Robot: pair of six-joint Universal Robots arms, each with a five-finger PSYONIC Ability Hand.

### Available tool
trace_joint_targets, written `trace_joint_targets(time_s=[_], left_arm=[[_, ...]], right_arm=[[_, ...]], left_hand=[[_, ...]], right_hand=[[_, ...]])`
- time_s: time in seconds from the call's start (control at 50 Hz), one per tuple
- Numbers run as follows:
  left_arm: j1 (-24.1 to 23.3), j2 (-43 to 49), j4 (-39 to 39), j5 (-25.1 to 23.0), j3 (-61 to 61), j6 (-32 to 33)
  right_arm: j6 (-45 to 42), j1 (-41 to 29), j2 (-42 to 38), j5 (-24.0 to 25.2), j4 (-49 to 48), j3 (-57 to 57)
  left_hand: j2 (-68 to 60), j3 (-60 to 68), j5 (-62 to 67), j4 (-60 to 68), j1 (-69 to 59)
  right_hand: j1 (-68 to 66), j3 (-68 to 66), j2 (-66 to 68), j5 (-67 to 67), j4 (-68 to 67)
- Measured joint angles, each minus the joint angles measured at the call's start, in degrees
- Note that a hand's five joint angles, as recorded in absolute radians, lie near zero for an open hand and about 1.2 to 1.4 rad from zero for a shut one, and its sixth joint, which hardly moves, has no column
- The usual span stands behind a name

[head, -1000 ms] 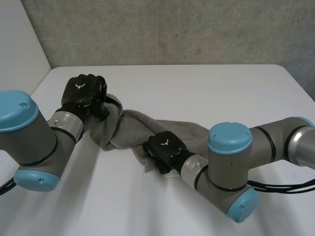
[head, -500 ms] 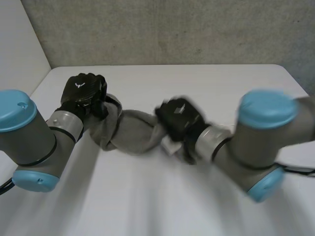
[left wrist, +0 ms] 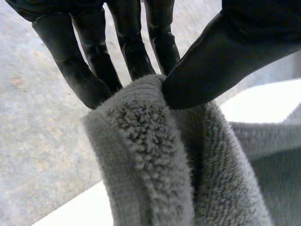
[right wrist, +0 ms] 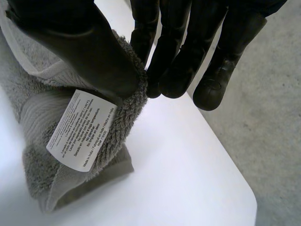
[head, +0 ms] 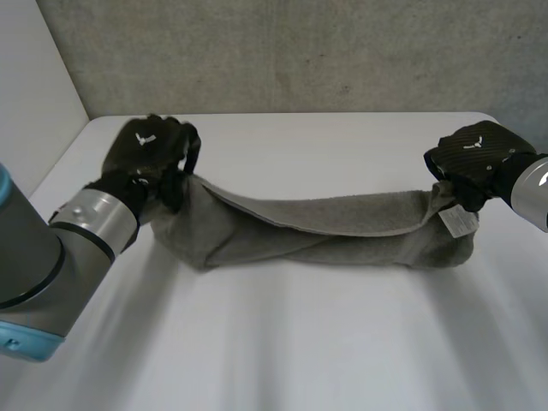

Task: Fold the towel.

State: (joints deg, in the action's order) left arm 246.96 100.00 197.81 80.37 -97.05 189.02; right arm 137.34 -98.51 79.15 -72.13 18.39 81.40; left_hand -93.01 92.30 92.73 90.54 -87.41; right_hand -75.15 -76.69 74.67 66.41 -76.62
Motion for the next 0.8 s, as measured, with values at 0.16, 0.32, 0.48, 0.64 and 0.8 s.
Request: trace_joint_targets(time_s=[0.16,0.32,0.48,0.64,0.8], left_arm=[[-0.2,7.4,-1.5,-0.6,3.8,13.3],[-0.4,20.1,0.5,-0.2,22.8,24.6],[-0.5,20.2,20.7,1.6,38.5,14.8],[0.6,15.6,22.2,4.6,37.2,2.5],[1.2,15.8,14.9,2.6,24.8,3.3]], right_arm=[[-1.8,0.2,-4.3,-0.8,-0.6,-1.6],[-4.4,-3.7,-14.8,-6.2,-12.6,-15.1],[-4.2,-5.2,-16.6,-9.7,-52.2,-21.7],[0.1,-5.0,-11.8,-8.1,-55.5,-16.1],[1.6,-4.5,-11.7,-1.5,-32.1,-10.9]], left_hand=[[0.0,0.0,0.0,0.0,0.0],[0.0,0.0,0.0,0.0,0.0],[0.0,-0.2,0.0,0.0,0.0],[0.0,-0.2,0.0,0.0,0.0],[0.0,-0.2,0.0,0.0,0.0]], right_hand=[[0.0,0.0,0.0,0.0,0.0],[0.0,0.0,0.4,0.0,0.0],[-0.2,0.0,2.2,0.3,0.0],[-0.2,0.0,2.2,0.3,0.0],[-0.2,0.0,2.2,0.4,0.0]])
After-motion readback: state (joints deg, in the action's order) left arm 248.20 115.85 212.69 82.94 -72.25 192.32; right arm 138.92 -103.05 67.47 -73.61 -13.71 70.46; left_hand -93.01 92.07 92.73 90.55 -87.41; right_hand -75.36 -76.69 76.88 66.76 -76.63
